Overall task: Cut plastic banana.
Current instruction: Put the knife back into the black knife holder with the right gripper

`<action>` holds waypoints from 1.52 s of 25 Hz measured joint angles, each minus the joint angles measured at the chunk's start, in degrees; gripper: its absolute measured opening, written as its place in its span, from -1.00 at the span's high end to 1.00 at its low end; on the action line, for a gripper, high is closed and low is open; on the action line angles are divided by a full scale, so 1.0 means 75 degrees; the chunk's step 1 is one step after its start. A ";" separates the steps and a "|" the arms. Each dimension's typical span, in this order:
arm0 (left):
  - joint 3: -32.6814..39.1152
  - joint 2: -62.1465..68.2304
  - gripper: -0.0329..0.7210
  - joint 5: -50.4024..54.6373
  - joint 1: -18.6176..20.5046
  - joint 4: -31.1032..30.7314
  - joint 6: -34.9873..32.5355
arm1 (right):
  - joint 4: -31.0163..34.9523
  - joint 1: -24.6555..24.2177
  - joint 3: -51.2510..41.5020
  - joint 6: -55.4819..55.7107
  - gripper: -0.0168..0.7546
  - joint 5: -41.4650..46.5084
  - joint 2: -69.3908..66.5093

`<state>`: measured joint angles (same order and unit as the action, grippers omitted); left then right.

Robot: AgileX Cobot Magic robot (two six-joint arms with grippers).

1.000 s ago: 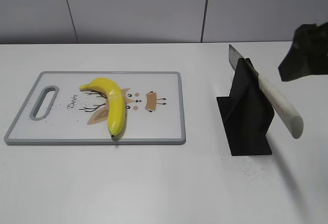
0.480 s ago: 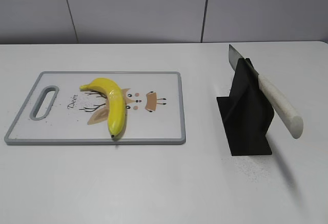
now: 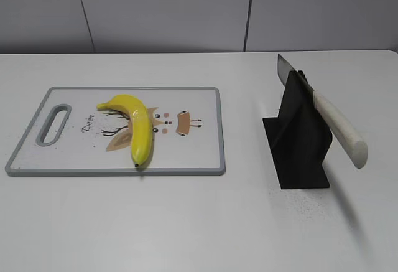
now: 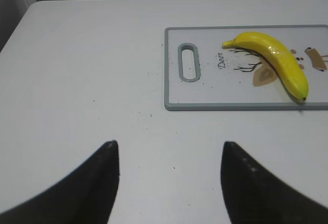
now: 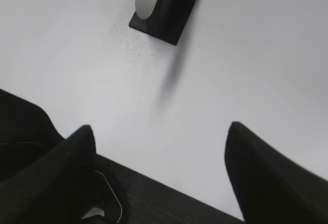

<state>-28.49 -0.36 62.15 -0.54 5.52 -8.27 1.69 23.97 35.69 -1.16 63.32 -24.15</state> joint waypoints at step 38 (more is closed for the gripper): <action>0.0000 0.0000 -0.55 0.0000 0.0000 -0.0015 0.0000 | 0.0466 -0.1456 -0.0945 -0.0225 -0.58 -0.0351 0.3271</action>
<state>-28.49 -0.36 62.15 -0.54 5.41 -8.27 5.19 13.05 28.60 -2.84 60.69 0.39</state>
